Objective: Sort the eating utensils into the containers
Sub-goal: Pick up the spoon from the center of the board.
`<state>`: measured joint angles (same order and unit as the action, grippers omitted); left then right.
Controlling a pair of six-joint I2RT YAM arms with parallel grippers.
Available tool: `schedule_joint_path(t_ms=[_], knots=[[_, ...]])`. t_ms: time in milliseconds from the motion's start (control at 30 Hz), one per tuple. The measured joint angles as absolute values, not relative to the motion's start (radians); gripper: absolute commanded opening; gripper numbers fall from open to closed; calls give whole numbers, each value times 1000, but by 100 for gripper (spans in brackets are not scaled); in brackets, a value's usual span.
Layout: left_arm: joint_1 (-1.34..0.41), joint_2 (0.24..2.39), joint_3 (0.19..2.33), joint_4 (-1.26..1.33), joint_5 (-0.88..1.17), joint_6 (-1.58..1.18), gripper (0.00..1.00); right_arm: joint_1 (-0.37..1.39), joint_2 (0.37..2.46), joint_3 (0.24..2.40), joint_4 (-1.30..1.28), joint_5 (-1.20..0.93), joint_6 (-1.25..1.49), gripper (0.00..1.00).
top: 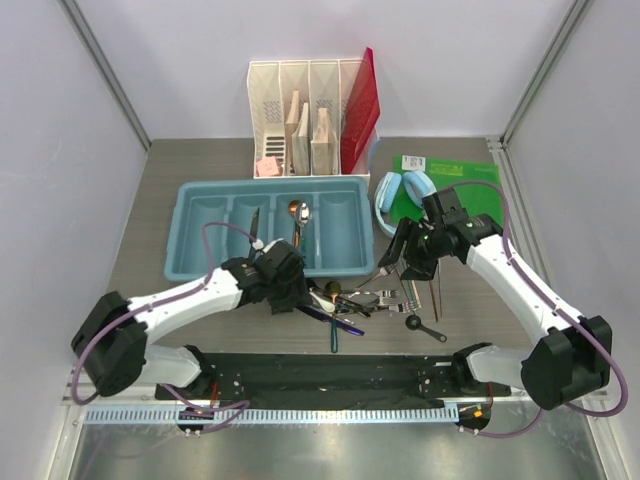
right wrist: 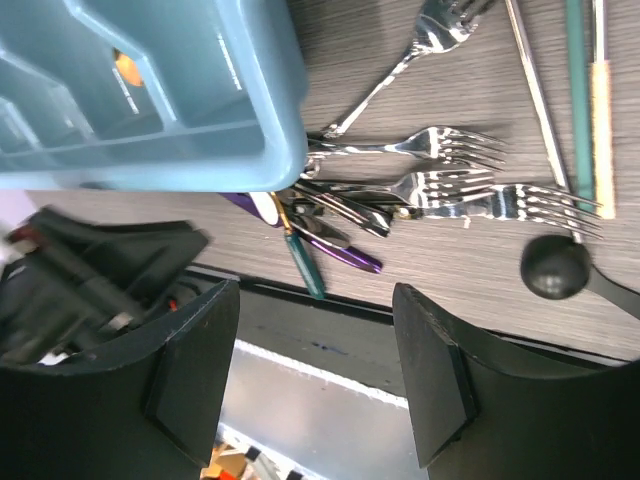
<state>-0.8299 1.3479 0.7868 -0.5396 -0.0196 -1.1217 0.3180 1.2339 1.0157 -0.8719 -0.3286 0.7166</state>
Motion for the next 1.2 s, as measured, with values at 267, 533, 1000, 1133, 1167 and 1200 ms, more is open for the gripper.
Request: schedule_joint_path(t_ms=[267, 533, 1000, 1133, 1167, 1200], knots=[[-752, 1214, 832, -616, -54, -1086, 58, 323, 1253, 1034, -881, -266, 793, 68], [-726, 1254, 923, -630, 34, -1030, 57, 323, 1280, 1086, -808, -257, 855, 67], [-780, 1303, 791, -607, 172, -1192, 58, 323, 1386, 1092, -765, -283, 904, 67], [-855, 1379, 899, -619, 157, -1198, 57, 323, 1388, 1086, -762, -284, 893, 66], [-874, 1419, 935, -620, 157, -1197, 57, 320, 1390, 1079, -760, -288, 889, 67], [-888, 1460, 966, -617, 157, -1196, 56, 316, 1395, 1071, -757, -294, 886, 67]])
